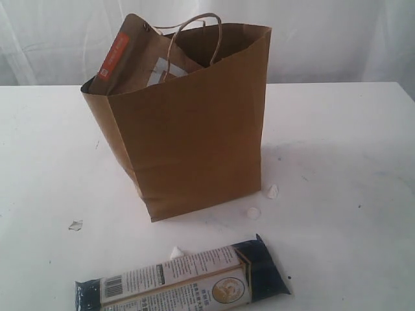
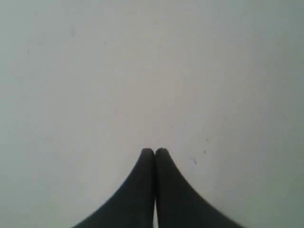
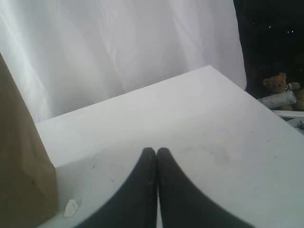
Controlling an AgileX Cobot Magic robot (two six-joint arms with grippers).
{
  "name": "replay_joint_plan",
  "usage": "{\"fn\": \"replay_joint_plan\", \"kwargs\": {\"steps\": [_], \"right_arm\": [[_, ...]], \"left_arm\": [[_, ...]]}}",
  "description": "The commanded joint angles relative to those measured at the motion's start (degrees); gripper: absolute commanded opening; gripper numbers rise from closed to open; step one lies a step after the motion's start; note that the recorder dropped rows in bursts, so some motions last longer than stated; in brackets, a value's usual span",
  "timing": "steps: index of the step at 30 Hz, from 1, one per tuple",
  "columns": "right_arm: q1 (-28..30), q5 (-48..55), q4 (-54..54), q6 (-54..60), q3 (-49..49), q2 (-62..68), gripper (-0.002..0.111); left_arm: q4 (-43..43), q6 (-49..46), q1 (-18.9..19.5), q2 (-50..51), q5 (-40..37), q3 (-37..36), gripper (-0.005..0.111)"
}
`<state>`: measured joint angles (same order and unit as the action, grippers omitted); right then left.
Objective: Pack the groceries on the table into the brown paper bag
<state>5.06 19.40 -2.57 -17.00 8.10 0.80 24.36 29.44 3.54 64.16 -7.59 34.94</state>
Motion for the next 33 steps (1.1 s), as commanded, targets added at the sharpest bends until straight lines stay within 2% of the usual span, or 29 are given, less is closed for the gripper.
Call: {"fn": "replay_joint_plan", "kwargs": {"steps": [1,6,15,24,28,33], "right_arm": [[0.31,-0.24,-0.22,0.02,-0.32,0.09,0.000],[0.31,-0.24,-0.22,0.02,-0.32,0.09,0.000],[0.31,-0.24,-0.22,0.02,-0.32,0.09,0.000],[0.31,-0.49,-0.24,0.29,-0.32,0.09,0.000],[0.31,-9.18,7.39,-6.21,-0.17,0.09,0.000],[0.31,-22.52,9.48,-9.94,-0.17,0.09,0.000]], "left_arm": [[-2.48,2.78,0.49,-6.32,4.35,-7.19,0.000],[-4.64,6.82,0.49,-15.14,5.89,-10.77,0.000],[-4.53,6.45,0.49,-38.05,9.54,-10.87,0.000],[-2.69,5.39,0.49,-48.43,-1.10,-10.87,0.000],[-3.13,4.74,0.36,-51.52,-6.56,-10.87,0.000],[-3.13,4.86,0.36,-55.33,-4.23,-10.91,0.000]]}}
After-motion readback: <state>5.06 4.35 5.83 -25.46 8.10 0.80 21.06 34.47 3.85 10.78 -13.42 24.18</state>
